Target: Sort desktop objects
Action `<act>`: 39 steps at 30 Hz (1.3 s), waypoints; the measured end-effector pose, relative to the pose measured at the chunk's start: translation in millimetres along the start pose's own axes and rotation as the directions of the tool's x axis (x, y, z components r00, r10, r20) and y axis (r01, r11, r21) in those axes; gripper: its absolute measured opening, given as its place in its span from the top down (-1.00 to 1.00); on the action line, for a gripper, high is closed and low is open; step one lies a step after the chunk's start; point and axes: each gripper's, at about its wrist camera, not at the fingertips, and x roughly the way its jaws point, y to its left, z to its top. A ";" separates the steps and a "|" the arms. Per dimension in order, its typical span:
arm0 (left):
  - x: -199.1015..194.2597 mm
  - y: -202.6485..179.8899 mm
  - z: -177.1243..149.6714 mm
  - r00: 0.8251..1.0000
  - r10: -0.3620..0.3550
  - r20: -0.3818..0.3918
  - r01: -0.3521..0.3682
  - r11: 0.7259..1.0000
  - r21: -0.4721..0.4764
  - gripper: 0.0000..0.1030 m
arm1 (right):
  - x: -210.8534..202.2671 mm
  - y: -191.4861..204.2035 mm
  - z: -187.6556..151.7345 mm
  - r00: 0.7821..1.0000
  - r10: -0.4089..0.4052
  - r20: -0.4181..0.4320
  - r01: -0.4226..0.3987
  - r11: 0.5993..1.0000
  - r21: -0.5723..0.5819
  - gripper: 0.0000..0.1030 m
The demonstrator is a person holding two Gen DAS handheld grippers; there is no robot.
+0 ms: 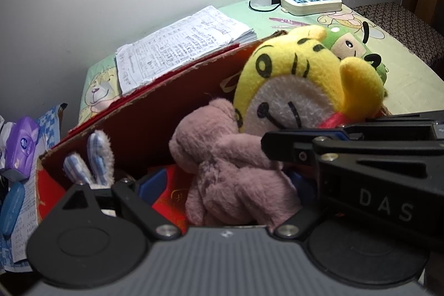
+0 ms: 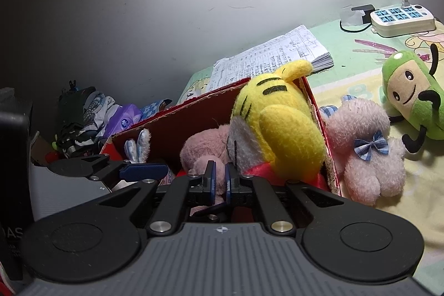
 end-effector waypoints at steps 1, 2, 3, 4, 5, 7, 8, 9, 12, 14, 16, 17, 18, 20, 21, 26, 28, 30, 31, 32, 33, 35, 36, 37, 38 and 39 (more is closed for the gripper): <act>0.0 -0.3 0.2 1.000 0.003 0.000 -0.003 1.000 0.004 -0.85 | 0.3 0.2 0.3 1.000 0.000 -0.002 0.000 1.000 -0.002 0.94; 0.1 -0.7 0.5 1.000 0.005 0.000 -0.005 1.000 0.009 -0.85 | 0.2 0.6 0.0 1.000 0.001 -0.003 -0.001 1.000 -0.004 0.94; 0.5 -0.6 1.0 1.000 0.005 -0.002 -0.005 1.000 0.014 -0.86 | 0.1 0.6 0.0 1.000 0.001 -0.004 -0.001 1.000 -0.006 0.94; 0.8 -0.7 1.4 1.000 0.004 -0.005 -0.004 1.000 0.015 -0.86 | 0.2 0.5 0.1 1.000 0.001 -0.004 -0.001 1.000 -0.007 0.95; 1.3 -0.4 1.7 1.000 0.002 -0.008 -0.002 1.000 0.015 -0.86 | 0.2 0.2 0.1 1.000 0.000 -0.006 0.000 1.000 -0.007 0.95; 2.1 1.0 2.7 1.000 -0.006 -0.013 0.006 1.000 0.013 -0.86 | 0.9 0.8 1.3 1.000 -0.008 -0.015 0.008 1.000 -0.008 0.96; 2.5 1.7 3.1 1.000 -0.011 -0.015 0.011 1.000 0.013 -0.86 | 1.5 1.3 2.2 1.000 -0.014 -0.020 0.014 1.000 -0.009 0.96; 2.7 2.1 3.3 1.000 -0.015 -0.015 0.015 1.000 0.015 -0.86 | 1.8 1.6 3.0 1.000 -0.019 -0.025 0.018 1.000 -0.009 0.96; 2.2 2.0 3.2 1.000 -0.019 -0.006 0.020 0.999 0.040 -0.85 | 2.5 2.9 4.0 0.999 -0.034 -0.034 0.034 0.999 -0.013 1.00; 1.0 0.8 3.1 1.000 -0.013 0.008 0.012 0.997 0.079 -0.86 | 3.9 2.7 3.7 0.998 -0.056 -0.036 0.055 0.998 -0.026 1.00; 1.2 1.6 3.9 1.000 -0.023 0.013 0.021 0.995 0.102 -0.87 | 5.2 1.6 4.3 0.997 -0.059 -0.043 0.057 0.998 -0.034 1.00; 3.2 3.1 4.4 1.000 -0.029 0.012 0.027 0.994 0.107 -0.89 | 6.1 1.3 5.1 0.997 -0.062 -0.046 0.060 0.998 -0.034 1.00; 5.7 5.7 5.5 0.999 -0.040 0.003 0.039 0.994 0.098 -0.90 | 7.0 1.4 5.4 0.997 -0.065 -0.047 0.063 0.997 -0.034 1.00; 8.4 9.4 6.4 0.998 -0.066 -0.017 0.067 0.995 0.075 -0.89 | 8.8 1.9 4.9 0.996 -0.074 -0.045 0.072 0.997 -0.042 1.00; 8.3 9.8 5.8 0.998 -0.068 -0.016 0.069 0.995 0.069 -0.89 | 9.0 2.2 4.5 0.996 -0.079 -0.041 0.077 0.996 -0.046 1.00; 7.1 10.9 2.7 0.998 -0.069 -0.008 0.070 0.996 0.049 -0.90 | 8.7 3.0 3.0 0.996 -0.084 -0.029 0.082 0.996 -0.045 1.00; 7.1 11.5 2.0 0.998 -0.070 -0.008 0.070 0.997 0.042 -0.91 | 8.8 3.3 2.6 0.996 -0.086 -0.024 0.085 0.995 -0.042 1.00; 7.3 13.1 1.3 0.997 -0.071 -0.005 0.071 0.997 0.038 -0.91 | 8.9 3.3 2.3 0.996 -0.087 -0.017 0.087 0.996 -0.037 1.00; 7.2 13.1 1.0 0.998 -0.070 -0.005 0.070 0.997 0.035 -0.91 | 8.9 3.3 2.1 0.996 -0.088 -0.014 0.087 0.996 -0.037 1.00; 7.2 13.1 1.3 0.998 -0.067 -0.004 0.068 0.997 0.035 -0.92 | 8.8 3.5 2.0 0.996 -0.088 -0.012 0.087 0.995 -0.037 1.00; 7.1 12.8 1.2 0.998 -0.065 -0.002 0.065 0.997 0.035 -0.92 | 8.9 2.9 2.3 0.996 -0.087 -0.010 0.087 0.996 -0.037 1.00; 7.1 12.3 1.1 0.998 -0.058 0.001 0.058 0.998 0.038 -0.94 | 8.7 2.9 2.0 0.996 -0.087 -0.007 0.087 0.995 -0.037 1.00; 7.0 11.9 1.2 0.998 -0.056 0.002 0.056 0.998 0.040 -0.94 | 8.6 3.3 1.7 0.996 -0.088 -0.005 0.088 0.995 -0.038 1.00; 7.0 11.9 1.2 0.998 -0.055 0.002 0.055 0.998 0.041 -0.94 | 8.6 3.2 1.7 0.996 -0.088 -0.004 0.087 0.995 -0.039 1.00; 7.1 11.9 1.3 0.999 -0.055 0.003 0.054 0.998 0.042 -0.94 | 8.6 3.2 1.6 0.996 -0.088 -0.003 0.087 0.995 -0.040 1.00; 7.2 12.0 1.4 0.998 -0.055 0.003 0.054 0.998 0.043 -0.94 | 8.6 3.3 1.5 0.996 -0.087 -0.003 0.087 0.995 -0.040 1.00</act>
